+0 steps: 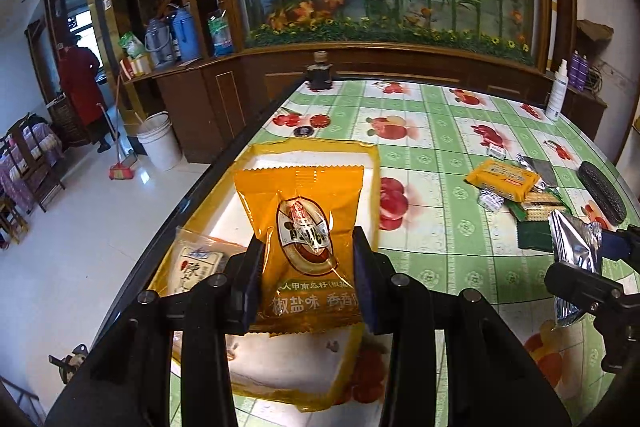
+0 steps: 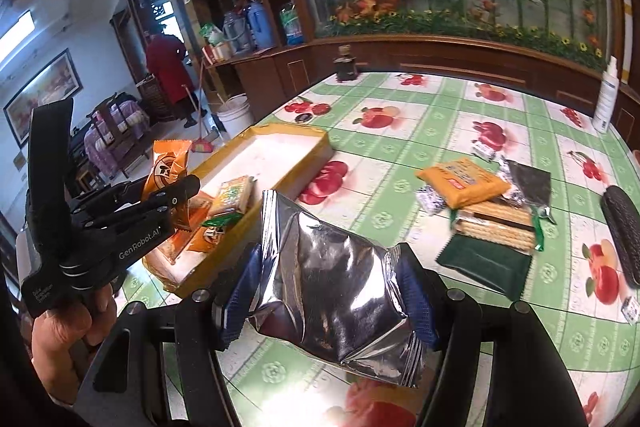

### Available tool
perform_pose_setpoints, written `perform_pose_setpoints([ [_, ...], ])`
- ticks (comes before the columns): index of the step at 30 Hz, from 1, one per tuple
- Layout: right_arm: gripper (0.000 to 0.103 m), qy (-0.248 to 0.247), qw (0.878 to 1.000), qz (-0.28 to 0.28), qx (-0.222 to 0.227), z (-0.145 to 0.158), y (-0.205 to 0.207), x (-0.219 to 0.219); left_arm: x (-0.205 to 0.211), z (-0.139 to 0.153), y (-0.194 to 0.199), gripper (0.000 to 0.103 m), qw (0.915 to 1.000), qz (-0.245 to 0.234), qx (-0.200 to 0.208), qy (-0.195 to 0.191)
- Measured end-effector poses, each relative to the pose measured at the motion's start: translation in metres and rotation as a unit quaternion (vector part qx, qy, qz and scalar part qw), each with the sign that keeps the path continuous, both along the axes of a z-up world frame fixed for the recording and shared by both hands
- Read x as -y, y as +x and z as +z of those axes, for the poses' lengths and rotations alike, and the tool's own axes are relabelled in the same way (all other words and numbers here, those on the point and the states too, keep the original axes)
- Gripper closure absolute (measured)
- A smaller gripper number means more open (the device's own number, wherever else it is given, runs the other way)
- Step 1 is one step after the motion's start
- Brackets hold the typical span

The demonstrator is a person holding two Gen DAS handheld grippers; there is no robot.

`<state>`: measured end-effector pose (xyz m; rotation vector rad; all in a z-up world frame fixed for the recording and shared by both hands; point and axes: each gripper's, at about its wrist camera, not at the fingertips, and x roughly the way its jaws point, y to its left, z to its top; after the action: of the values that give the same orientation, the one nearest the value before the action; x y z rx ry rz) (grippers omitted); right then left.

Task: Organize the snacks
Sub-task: 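Carry the orange bag and silver foil bag with both tools over the tray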

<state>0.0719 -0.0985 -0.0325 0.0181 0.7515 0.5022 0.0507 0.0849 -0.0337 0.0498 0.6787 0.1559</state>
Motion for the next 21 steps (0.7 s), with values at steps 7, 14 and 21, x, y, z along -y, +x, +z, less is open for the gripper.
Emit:
perform_pose_setpoints([
  [7, 0.035, -0.002, 1.000, 0.025, -0.001, 0.001, 0.005, -0.033, -0.024, -0.002, -0.005, 0.066, 0.9998, 0.019, 0.004, -0.008],
  [14, 0.036, 0.010, 0.998, 0.055, -0.013, -0.004, 0.015, -0.068, -0.049, -0.010, -0.010, 0.066, 0.9990, 0.041, 0.000, -0.016],
  [21, 0.036, 0.017, 0.996, 0.082, -0.021, -0.013, 0.033, -0.107, -0.070, -0.020, -0.008, 0.065, 0.9979, 0.060, -0.010, -0.024],
])
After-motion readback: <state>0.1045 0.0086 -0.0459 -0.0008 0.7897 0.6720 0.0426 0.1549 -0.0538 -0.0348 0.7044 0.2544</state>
